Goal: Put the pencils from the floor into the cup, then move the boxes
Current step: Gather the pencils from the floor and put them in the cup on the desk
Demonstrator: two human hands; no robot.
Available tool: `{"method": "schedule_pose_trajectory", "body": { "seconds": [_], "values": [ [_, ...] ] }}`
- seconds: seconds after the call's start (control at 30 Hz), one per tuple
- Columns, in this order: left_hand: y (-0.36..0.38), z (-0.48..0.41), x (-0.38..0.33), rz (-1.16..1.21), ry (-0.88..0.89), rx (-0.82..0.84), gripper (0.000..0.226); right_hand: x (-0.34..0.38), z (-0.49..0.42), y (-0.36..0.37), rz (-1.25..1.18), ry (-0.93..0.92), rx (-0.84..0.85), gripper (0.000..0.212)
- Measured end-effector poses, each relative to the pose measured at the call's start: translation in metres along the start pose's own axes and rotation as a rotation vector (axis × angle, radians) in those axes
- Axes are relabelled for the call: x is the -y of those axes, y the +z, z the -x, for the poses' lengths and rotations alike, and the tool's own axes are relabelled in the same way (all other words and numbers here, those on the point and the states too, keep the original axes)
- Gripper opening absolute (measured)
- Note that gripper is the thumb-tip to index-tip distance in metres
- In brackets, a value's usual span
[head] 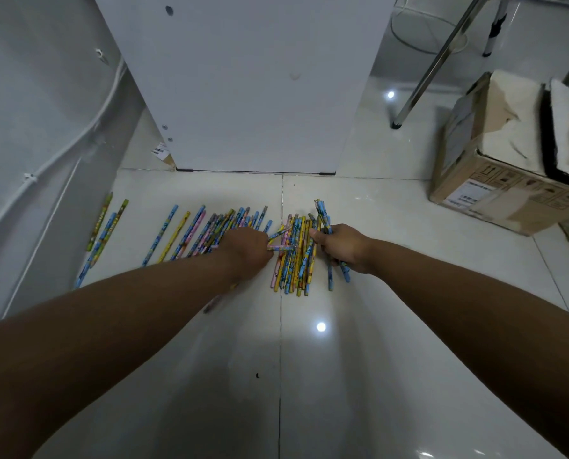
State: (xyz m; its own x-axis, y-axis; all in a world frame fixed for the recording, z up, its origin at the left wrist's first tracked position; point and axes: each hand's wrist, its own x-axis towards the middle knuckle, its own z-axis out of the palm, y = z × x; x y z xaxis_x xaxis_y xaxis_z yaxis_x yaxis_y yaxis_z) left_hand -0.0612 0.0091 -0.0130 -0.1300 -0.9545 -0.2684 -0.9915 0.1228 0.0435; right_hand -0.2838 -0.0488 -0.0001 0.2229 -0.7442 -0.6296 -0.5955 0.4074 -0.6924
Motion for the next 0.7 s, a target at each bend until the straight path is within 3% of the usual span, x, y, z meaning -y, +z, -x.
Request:
{"method": "schedule_pose_trajectory", "body": {
  "seconds": [0.37, 0.57, 0.7],
  "values": [
    [-0.025, -0.013, 0.015, 0.194, 0.038, -0.136, 0.042, 0.006, 0.008, -0.005, -0.143, 0.001, -0.059, 0.043],
    [-0.041, -0.017, 0.026, 0.252, 0.036, -0.225, 0.043, 0.011, 0.013, -0.003, -0.438, -0.039, 0.088, 0.043],
    [-0.045, -0.020, 0.029, 0.652, -0.022, -0.217, 0.058, 0.015, 0.012, 0.000, -0.519, -0.024, 0.084, 0.034]
  ]
}}
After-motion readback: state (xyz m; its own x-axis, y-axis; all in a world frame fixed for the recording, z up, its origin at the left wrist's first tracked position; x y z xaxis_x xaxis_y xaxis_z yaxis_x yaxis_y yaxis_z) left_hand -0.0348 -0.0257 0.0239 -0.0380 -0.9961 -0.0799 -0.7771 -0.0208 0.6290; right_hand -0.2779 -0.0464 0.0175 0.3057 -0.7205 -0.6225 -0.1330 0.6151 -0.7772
